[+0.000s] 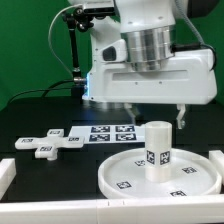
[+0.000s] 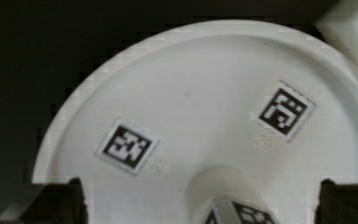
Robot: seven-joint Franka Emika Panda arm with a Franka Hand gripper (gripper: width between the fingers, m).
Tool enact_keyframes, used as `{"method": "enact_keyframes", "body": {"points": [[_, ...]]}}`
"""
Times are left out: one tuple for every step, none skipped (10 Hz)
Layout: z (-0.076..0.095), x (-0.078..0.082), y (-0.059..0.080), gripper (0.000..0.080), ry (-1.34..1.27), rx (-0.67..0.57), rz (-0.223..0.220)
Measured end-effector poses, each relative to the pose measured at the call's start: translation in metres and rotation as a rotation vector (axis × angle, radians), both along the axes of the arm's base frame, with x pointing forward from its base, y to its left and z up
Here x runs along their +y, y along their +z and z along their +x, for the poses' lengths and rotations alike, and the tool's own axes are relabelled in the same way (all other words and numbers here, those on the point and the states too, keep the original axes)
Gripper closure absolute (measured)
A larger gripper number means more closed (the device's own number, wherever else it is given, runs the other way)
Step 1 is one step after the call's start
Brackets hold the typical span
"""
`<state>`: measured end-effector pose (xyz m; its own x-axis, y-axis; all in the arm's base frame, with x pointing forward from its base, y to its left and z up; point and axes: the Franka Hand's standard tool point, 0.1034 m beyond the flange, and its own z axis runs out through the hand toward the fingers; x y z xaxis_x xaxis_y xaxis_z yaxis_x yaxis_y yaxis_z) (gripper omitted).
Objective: Assemble round table
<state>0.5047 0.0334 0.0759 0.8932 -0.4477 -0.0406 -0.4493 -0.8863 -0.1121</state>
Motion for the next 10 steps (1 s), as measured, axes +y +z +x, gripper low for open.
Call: {"method": "enact_keyframes", "body": {"points": [[-0.003,-0.004,0.000,0.0151,-0.011,0.006,0.001],[-0.003,-0.003,-0.001,0.0151,0.007,0.005,0.001],[-0.003,-0.003,-0.001,0.0151,0.019,0.004,0.001],[-0.003,-0.003,-0.001,0.0151,0.024,0.004,0.001],[-0.004,-0.005,-0.003,0.0151,0.116,-0.001,-0.012],[-0.008,-0.010,-0.006,0.0151,0.313,0.000,-0.058],[-0.010,-0.017,-0.005,0.0151,0.485,-0.001,-0.095],[-0.012,-0.030,-0.003,0.0151,0.599,-0.008,-0.099],[-0.011,-0.040,-0.002,0.0151,0.653,-0.014,-0.100],[-0.011,-0.035,-0.003,0.0151,0.675,-0.014,-0.098]]}}
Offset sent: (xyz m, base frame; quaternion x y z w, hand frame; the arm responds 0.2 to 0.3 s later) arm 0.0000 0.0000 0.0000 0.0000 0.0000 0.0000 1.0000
